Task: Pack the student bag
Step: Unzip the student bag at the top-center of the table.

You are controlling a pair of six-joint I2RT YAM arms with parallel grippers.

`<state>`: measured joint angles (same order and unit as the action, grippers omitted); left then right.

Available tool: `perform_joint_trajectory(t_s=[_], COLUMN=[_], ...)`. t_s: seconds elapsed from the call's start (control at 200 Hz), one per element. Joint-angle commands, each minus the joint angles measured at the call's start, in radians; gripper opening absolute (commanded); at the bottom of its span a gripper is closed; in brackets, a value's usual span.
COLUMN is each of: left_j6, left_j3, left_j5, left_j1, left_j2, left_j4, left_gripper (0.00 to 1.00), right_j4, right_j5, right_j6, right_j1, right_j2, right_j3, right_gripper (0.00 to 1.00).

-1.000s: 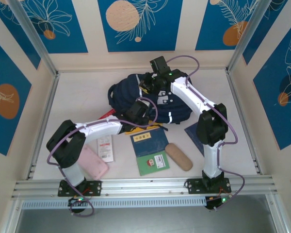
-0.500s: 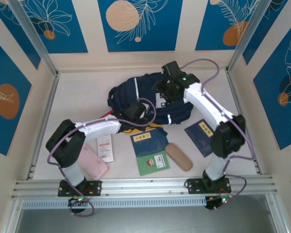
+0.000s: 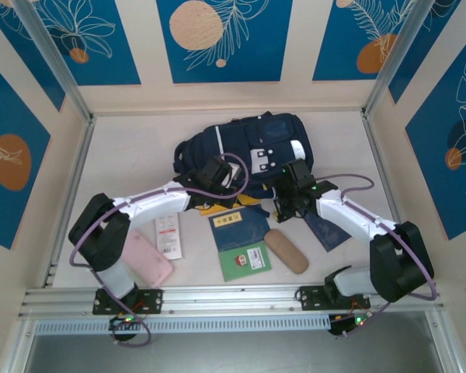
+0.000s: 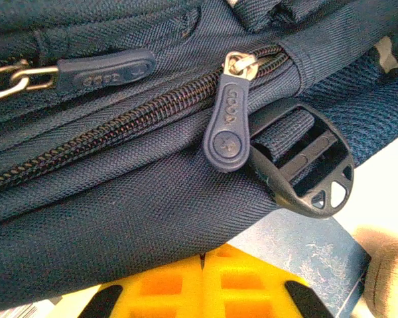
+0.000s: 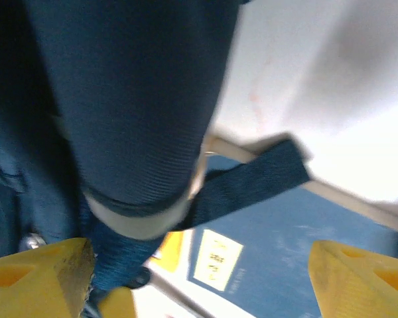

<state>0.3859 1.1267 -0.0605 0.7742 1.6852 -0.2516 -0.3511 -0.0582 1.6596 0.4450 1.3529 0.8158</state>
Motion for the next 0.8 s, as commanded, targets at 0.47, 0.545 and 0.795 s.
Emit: perform_joint_trajectory(t_s=[0.47, 0.545, 0.795], left_j6=[-0.011, -0.020, 0.001], left_j3=[0.035, 0.035, 0.004], left_j5=[-0.109, -0.102, -0.127], left_j1=[-0.004, -0.006, -0.004], left_j2=[-0.064, -0.056, -0.024], left_j4=[-0.040, -0.060, -0.045], left_gripper=[0.00, 0.00, 0.15], right_j4=[0.081, 0.070, 0.099], right_j5=[-0.089, -0.097, -0.028], right_j6=[0.021, 0.002, -0.034], right_j1=[-0.014, -0.024, -0.045], right_j2=[0.105, 0.090, 0.099], right_j3=[0.034, 0.024, 0.006], right_gripper=[0.00, 0.00, 0.00])
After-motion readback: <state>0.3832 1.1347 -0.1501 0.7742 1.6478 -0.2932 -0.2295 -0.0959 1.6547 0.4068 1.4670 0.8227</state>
